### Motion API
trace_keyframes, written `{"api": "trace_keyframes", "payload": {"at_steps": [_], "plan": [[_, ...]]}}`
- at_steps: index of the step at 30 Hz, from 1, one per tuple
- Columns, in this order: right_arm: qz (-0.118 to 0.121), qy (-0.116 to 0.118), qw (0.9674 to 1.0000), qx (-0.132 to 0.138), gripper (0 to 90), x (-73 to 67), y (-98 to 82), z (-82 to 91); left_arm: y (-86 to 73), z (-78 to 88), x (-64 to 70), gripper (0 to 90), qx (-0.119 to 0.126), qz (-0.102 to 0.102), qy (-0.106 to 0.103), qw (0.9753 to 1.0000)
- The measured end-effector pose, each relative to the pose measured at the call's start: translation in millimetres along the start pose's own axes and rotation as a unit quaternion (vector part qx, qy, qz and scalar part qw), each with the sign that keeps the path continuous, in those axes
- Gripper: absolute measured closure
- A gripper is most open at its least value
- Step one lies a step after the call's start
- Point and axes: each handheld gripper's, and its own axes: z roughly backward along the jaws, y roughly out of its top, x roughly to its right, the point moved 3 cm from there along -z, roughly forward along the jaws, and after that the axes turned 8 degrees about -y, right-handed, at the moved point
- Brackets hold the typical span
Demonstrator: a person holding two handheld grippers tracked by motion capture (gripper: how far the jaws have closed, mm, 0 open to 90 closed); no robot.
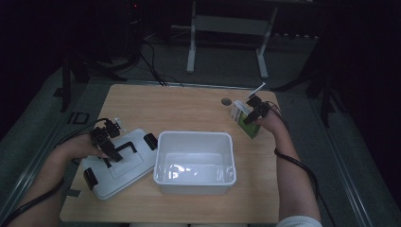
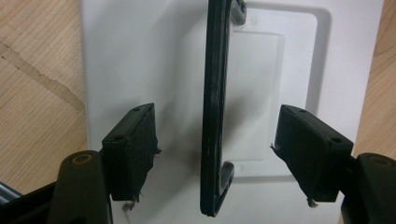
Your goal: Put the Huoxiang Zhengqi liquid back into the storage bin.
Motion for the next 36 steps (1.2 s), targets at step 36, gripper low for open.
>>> {"api": "trace_keyframes", "payload": {"at_steps": [36], "plan": [[0.064, -0.004, 0.9979, -0.005, 66.0, -12.8, -27.2, 42.4, 5.2, 6.0, 5.9, 29.6, -0.005, -0.003, 0.011, 0.9999]]}}
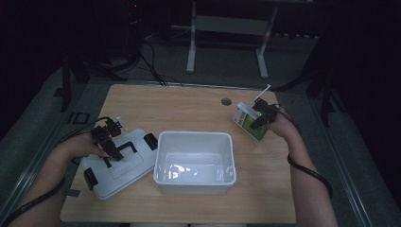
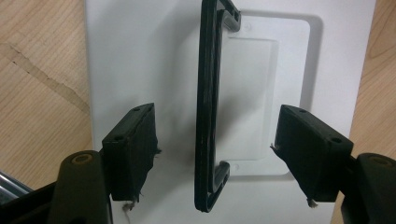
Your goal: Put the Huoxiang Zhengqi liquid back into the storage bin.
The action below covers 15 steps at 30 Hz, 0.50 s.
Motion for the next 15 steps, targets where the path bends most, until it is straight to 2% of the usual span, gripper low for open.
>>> {"api": "trace_keyframes", "payload": {"at_steps": [4, 6, 7, 11, 15], "plan": [[0.018, 0.009, 0.9997, 0.009, 66.0, -5.0, -8.9, 11.7, 0.5, 0.2, 1.7, 29.6, 0.002, 0.000, -0.001, 1.0000], [0.019, 0.010, 0.9997, 0.012, 66.0, -6.1, -11.0, 14.4, 0.8, 0.5, 2.3, 29.6, 0.001, -0.001, 0.000, 1.0000], [0.031, 0.010, 0.9994, 0.013, 66.0, -10.0, -16.3, 21.2, 0.9, 1.2, 2.7, 29.6, 0.001, -0.001, 0.001, 1.0000], [0.051, 0.011, 0.9986, 0.008, 66.0, -16.0, -23.6, 34.3, 0.6, 2.8, 3.9, 29.5, 0.001, -0.003, 0.003, 1.0000], [0.065, 0.021, 0.9975, 0.022, 66.0, -21.2, -28.9, 51.8, -0.4, 3.3, 3.9, 29.6, -0.001, -0.002, 0.003, 1.0000]]}}
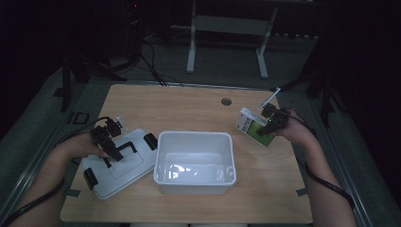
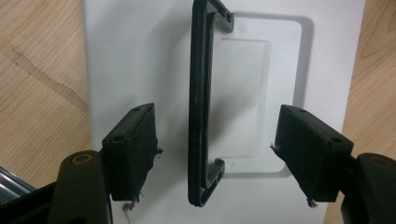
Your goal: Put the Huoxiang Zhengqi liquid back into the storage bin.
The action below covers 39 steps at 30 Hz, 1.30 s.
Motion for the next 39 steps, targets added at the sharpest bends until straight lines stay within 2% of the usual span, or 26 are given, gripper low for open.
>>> {"api": "trace_keyframes", "payload": {"at_steps": [3, 5, 6, 7, 8, 11, 12, 16, 18, 23, 27, 31, 32, 33, 34, 36, 37, 38, 39], "plan": [[0.008, -0.008, 0.9999, 0.005, 66.0, -3.4, -0.3, 8.2, 0.0, 0.4, 0.4, 29.6, -0.002, 0.001, 0.002, 1.0000], [0.019, -0.013, 0.9997, 0.010, 66.0, -9.1, 0.9, 20.9, 0.8, 2.7, 1.8, 29.6, 0.000, -0.001, 0.004, 1.0000], [0.022, -0.005, 0.9997, 0.011, 65.9, -11.1, 1.2, 25.2, 1.0, 3.4, 2.4, 29.6, 0.000, -0.001, 0.004, 1.0000], [0.022, -0.005, 0.9997, 0.011, 65.9, -11.1, 1.2, 25.2, 1.0, 3.4, 2.4, 29.6, 0.000, -0.001, 0.004, 1.0000], [0.026, -0.002, 0.9994, 0.023, 65.9, -16.4, 3.1, 35.9, 0.9, 4.4, 3.1, 29.6, 0.002, -0.002, 0.005, 1.0000], [0.034, -0.006, 0.9990, 0.029, 65.9, -21.3, 5.4, 44.5, 0.3, 4.8, 3.1, 29.6, 0.001, -0.002, 0.006, 1.0000], [0.042, -0.002, 0.9983, 0.041, 65.9, -26.0, 9.4, 55.7, -0.5, 5.5, 2.6, 29.6, -0.002, -0.002, 0.005, 1.0000], [0.060, -0.001, 0.9965, 0.059, 65.9, -37.0, 17.9, 73.1, -1.1, 6.5, 2.7, 29.6, -0.001, 0.001, 0.004, 1.0000], [0.078, 0.001, 0.9951, 0.061, 65.9, -45.1, 22.8, 80.1, -0.9, 6.4, 3.4, 29.6, -0.001, 0.001, 0.004, 1.0000], [0.104, 0.009, 0.9918, 0.075, 65.9, -64.6, 34.3, 91.0, 0.4, 6.4, 4.6, 29.6, -0.001, -0.002, 0.004, 1.0000], [0.138, 0.017, 0.9870, 0.080, 65.9, -83.0, 43.1, 95.6, 1.3, 5.3, 6.2, 29.5, -0.001, -0.002, 0.002, 1.0000], [0.163, 0.038, 0.9820, 0.088, 65.9, -103.7, 51.6, 98.2, 1.7, 3.8, 7.1, 29.6, -0.003, -0.001, 0.001, 1.0000], [0.171, 0.041, 0.9805, 0.087, 65.9, -109.0, 53.4, 98.0, 1.9, 3.5, 6.8, 29.5, -0.003, -0.004, 0.001, 1.0000], [0.171, 0.041, 0.9805, 0.087, 65.9, -109.0, 53.4, 98.0, 1.9, 3.5, 6.8, 29.6, -0.003, -0.004, 0.001, 1.0000], [0.183, 0.049, 0.9778, 0.091, 65.9, -120.3, 57.5, 96.7, 2.1, 3.2, 7.0, 29.6, -0.006, -0.004, 0.002, 1.0000], [0.198, 0.054, 0.9746, 0.089, 65.8, -128.9, 60.2, 94.6, 2.2, 2.8, 7.8, 29.5, -0.006, -0.003, 0.001, 1.0000], [0.198, 0.054, 0.9746, 0.089, 65.8, -128.9, 60.2, 94.6, 2.2, 2.8, 7.8, 29.6, -0.006, -0.003, 0.001, 1.0000], [0.211, 0.060, 0.9716, 0.089, 65.8, -139.0, 64.2, 91.3, 2.2, 2.8, 8.3, 29.6, -0.005, -0.004, 0.001, 1.0000], [0.211, 0.060, 0.9716, 0.089, 65.8, -139.0, 64.2, 91.3, 2.2, 2.8, 8.3, 29.6, -0.005, -0.004, 0.001, 1.0000]]}}
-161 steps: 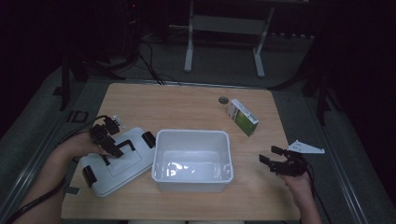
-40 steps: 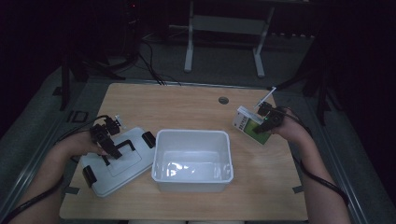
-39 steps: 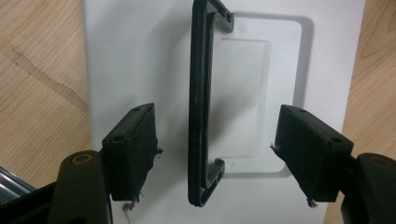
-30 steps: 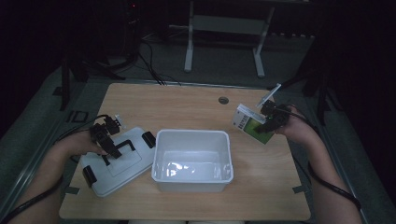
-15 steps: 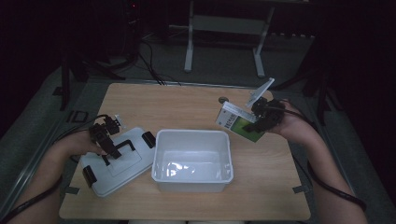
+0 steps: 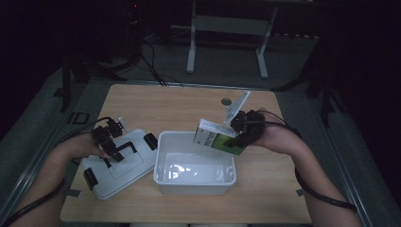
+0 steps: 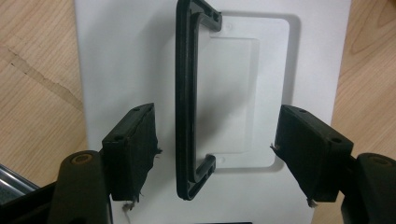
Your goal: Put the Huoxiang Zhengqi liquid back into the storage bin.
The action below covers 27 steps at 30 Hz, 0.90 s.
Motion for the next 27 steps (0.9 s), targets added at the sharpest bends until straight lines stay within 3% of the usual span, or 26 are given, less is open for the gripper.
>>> {"api": "trace_keyframes", "payload": {"at_steps": [11, 15, 27], "plan": [[0.037, 0.030, 0.9988, -0.012, 65.7, -23.5, 18.7, -33.0, 0.4, -0.9, 1.7, 29.5, -0.002, -0.001, 0.000, 1.0000], [0.049, 0.040, 0.9978, -0.019, 65.6, -26.4, 17.0, -49.2, 0.3, -2.1, 0.5, 29.5, -0.003, -0.001, -0.002, 1.0000], [0.051, 0.071, 0.9955, -0.035, 65.5, -36.8, 7.2, -92.7, 0.0, -5.9, -0.6, 29.6, -0.003, 0.000, -0.005, 1.0000]]}}
